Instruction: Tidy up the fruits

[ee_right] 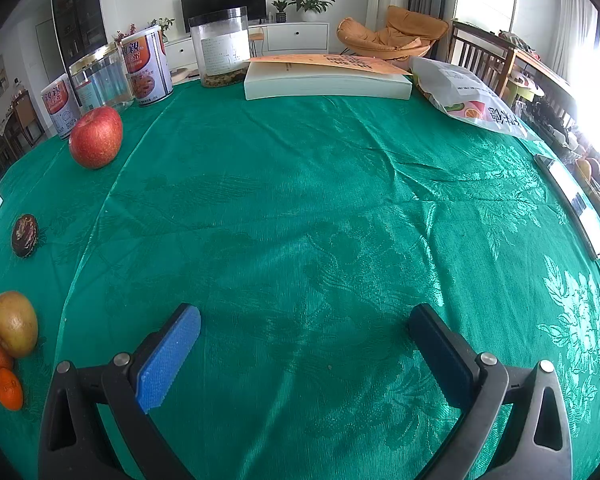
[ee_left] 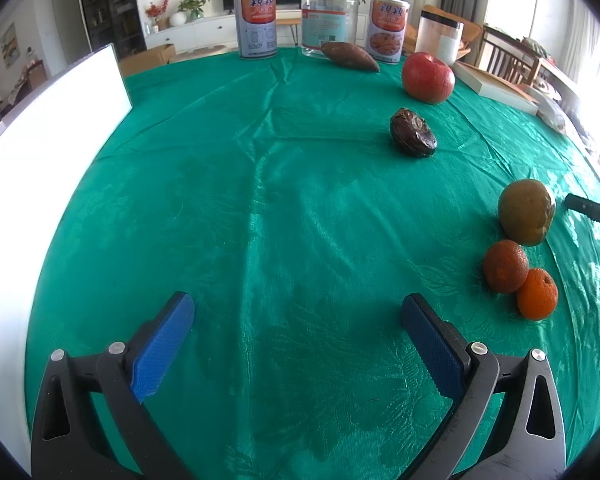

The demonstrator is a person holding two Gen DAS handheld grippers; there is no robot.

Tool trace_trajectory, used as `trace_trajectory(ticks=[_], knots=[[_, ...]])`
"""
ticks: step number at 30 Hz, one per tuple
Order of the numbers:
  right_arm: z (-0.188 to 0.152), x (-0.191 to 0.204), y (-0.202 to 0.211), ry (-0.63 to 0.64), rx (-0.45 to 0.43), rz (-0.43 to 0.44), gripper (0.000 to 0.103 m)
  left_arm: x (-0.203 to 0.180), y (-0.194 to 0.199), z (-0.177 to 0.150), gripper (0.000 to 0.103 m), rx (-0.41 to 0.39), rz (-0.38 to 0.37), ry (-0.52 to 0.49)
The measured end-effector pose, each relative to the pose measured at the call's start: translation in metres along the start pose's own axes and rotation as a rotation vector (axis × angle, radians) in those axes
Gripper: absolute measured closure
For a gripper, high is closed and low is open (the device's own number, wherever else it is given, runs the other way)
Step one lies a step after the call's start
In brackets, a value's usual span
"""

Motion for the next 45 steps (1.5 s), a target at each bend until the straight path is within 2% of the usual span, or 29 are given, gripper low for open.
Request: trace_trajectory(ticks=[45], knots=[[0.0003, 0.0001, -0.0007, 0.001, 0.000, -0.001, 0.000, 0.0018, -0.0007, 0.0002, 0.000, -0.002, 0.010, 0.007]])
Point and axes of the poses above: each gripper's, at about its wrist camera, not at the fingertips, and y roughly against the way its jaws point, x to its left, z to its top, the point moved 3 cm from there along -y, roughly the way its jaws point, and after that the axes turned 10 degrees about -x, right-handed, at the moved point
